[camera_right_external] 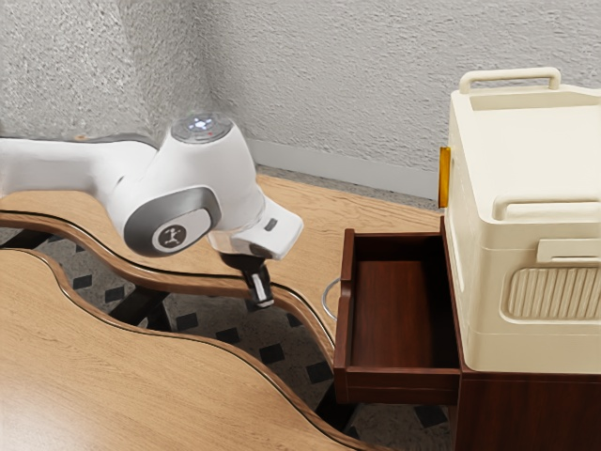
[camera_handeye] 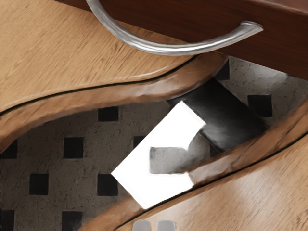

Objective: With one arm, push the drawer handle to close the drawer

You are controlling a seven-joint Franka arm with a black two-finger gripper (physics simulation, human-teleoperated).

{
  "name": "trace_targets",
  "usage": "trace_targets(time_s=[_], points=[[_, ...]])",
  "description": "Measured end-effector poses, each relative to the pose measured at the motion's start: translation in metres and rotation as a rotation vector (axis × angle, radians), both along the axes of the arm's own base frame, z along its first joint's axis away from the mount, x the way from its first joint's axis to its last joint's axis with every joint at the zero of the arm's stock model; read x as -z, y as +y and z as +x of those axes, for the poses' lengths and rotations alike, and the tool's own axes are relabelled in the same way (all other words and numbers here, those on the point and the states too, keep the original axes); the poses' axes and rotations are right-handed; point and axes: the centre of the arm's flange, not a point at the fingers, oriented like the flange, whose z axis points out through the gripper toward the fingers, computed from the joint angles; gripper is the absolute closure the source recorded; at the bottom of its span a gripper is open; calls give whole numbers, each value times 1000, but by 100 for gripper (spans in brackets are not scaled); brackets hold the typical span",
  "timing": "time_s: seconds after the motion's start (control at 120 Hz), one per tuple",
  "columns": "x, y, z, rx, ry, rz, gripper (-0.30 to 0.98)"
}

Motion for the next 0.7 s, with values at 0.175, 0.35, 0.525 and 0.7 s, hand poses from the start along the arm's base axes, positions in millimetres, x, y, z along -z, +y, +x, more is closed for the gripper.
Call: trace_targets(time_s=[0.175, 0.35, 0.525, 0.7], points=[[22, -5, 13, 98, -9, 14, 78], [30, -9, 19, 178, -21, 24, 78], [36, -24, 33, 254, -28, 37, 78], [44, -40, 39, 318, -24, 47, 79]])
